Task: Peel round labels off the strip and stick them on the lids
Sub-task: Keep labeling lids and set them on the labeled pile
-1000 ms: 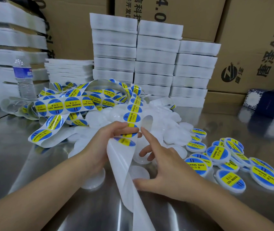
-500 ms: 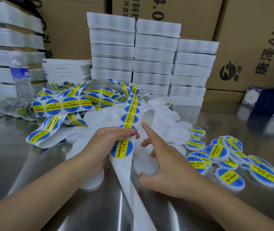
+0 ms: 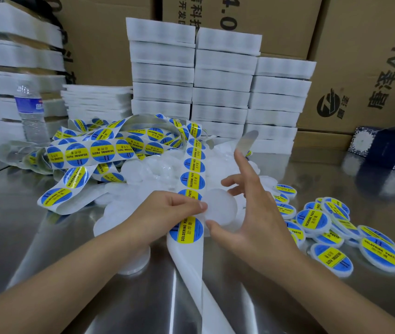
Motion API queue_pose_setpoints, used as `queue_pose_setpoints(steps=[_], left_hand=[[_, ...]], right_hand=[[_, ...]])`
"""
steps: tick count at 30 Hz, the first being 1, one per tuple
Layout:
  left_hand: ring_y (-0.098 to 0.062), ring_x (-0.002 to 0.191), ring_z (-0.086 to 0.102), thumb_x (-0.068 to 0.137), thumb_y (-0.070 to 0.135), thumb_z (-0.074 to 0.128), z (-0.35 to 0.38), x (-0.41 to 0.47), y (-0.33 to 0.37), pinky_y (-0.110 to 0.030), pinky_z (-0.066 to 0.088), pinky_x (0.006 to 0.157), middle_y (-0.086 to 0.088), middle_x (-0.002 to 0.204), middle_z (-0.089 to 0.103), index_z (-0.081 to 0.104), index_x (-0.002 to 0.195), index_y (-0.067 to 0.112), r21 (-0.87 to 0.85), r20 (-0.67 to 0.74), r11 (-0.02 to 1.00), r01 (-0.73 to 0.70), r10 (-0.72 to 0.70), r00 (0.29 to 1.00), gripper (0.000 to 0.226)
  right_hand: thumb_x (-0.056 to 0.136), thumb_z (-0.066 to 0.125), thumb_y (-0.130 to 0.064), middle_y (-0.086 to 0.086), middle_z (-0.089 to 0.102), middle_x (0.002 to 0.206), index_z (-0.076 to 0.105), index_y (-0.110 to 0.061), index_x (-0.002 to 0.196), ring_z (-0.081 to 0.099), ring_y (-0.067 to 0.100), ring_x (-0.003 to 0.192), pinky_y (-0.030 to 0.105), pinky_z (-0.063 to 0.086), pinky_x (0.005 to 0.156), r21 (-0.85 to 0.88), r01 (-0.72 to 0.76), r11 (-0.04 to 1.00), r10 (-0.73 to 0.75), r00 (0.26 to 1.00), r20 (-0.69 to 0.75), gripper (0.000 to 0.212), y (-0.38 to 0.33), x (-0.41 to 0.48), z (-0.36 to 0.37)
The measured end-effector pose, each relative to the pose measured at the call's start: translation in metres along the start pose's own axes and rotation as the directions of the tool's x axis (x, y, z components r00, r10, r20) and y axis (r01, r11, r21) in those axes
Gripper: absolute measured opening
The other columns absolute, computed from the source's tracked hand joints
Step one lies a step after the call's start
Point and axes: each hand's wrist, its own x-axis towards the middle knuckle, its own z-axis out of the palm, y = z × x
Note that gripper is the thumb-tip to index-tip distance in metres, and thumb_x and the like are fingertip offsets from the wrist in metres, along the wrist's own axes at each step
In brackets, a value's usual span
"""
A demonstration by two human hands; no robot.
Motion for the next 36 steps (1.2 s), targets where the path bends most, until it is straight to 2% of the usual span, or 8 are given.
queue_pose_setpoints(steps=[6,10,12,14,16,18,24,36], left_hand=[[-0.013,0.069,0.070,0.080,0.019,0.071,-0.001,0.003,-0.001,-0.020,0.055,0.065,-0.006,0.079,0.075,0.077,0.068,0.018,-0.073,0.068,0.997,0.035,-0.030,0.997,0.013],[-0.014,0.074,0.069,0.086,0.019,0.065,0.000,0.003,-0.001,-0.018,0.054,0.068,-0.008,0.088,0.075,0.074,0.081,0.012,-0.091,0.062,0.996,0.020,-0.014,0.998,0.013],[-0.011,0.073,0.070,0.087,0.021,0.064,0.000,0.002,-0.001,-0.016,0.053,0.064,-0.005,0.087,0.076,0.074,0.079,0.015,-0.097,0.056,0.995,0.018,-0.012,0.998,0.014],[-0.010,0.072,0.071,0.087,0.022,0.064,0.000,0.000,0.000,-0.016,0.052,0.061,-0.004,0.086,0.076,0.075,0.075,0.018,-0.103,0.046,0.995,0.019,-0.014,0.999,0.017],[-0.011,0.072,0.071,0.087,0.023,0.064,0.000,0.000,0.000,-0.018,0.055,0.063,-0.006,0.087,0.076,0.076,0.075,0.018,-0.128,0.047,0.991,0.025,-0.019,0.999,0.018],[-0.013,0.073,0.071,0.086,0.024,0.064,-0.001,-0.001,0.000,-0.021,0.056,0.067,-0.007,0.088,0.076,0.077,0.077,0.018,-0.154,0.055,0.988,0.031,-0.023,0.998,0.017],[-0.014,0.073,0.070,0.084,0.026,0.065,-0.001,-0.001,0.000,-0.029,0.054,0.074,-0.007,0.089,0.076,0.077,0.078,0.019,-0.155,0.057,0.987,0.039,-0.031,0.998,0.015],[-0.008,0.066,0.068,0.084,0.027,0.065,-0.001,-0.003,0.002,-0.019,0.052,0.063,0.000,0.078,0.075,0.076,0.068,0.022,-0.131,0.067,0.991,0.026,-0.018,0.998,0.020]], right_hand=[[0.064,0.071,-0.040,-0.021,0.046,0.109,0.005,-0.059,0.136,0.045,-0.005,0.096,0.019,0.032,0.086,-0.015,0.040,0.999,-0.040,0.999,-0.016,0.100,0.000,0.001,-0.001],[0.070,0.067,-0.039,-0.016,0.047,0.099,0.046,-0.054,0.120,0.048,0.001,0.087,0.012,0.036,0.084,0.282,-0.077,0.956,0.117,0.985,-0.126,0.056,-0.007,0.005,-0.008],[0.074,0.061,-0.031,-0.012,0.053,0.085,0.068,-0.041,0.096,0.050,0.005,0.075,0.021,0.040,0.078,0.584,-0.209,0.785,0.306,0.949,-0.073,0.025,-0.009,0.011,-0.015],[0.074,0.060,-0.030,-0.009,0.052,0.073,0.074,-0.025,0.079,0.047,0.009,0.064,0.027,0.040,0.070,0.802,-0.381,0.461,0.463,0.874,0.149,0.016,-0.007,0.018,-0.023],[0.071,0.057,-0.039,-0.004,0.048,0.069,0.074,-0.019,0.071,0.043,0.012,0.058,0.029,0.039,0.065,0.834,-0.513,0.202,0.532,0.773,0.347,0.026,-0.005,0.023,-0.028],[0.078,0.053,-0.040,-0.003,0.047,0.065,0.073,-0.017,0.067,0.041,0.013,0.055,0.030,0.038,0.062,0.799,-0.591,0.116,0.585,0.691,0.426,0.032,-0.003,0.024,-0.029],[0.087,0.049,-0.040,-0.002,0.047,0.063,0.075,-0.017,0.066,0.040,0.013,0.053,0.027,0.036,0.057,0.732,-0.675,0.091,0.618,0.615,0.490,0.041,-0.001,0.023,-0.023],[0.087,0.048,-0.042,-0.002,0.047,0.066,0.077,-0.018,0.072,0.040,0.012,0.054,0.028,0.036,0.058,0.700,-0.703,0.126,0.579,0.625,0.524,0.040,0.001,0.022,-0.020]])
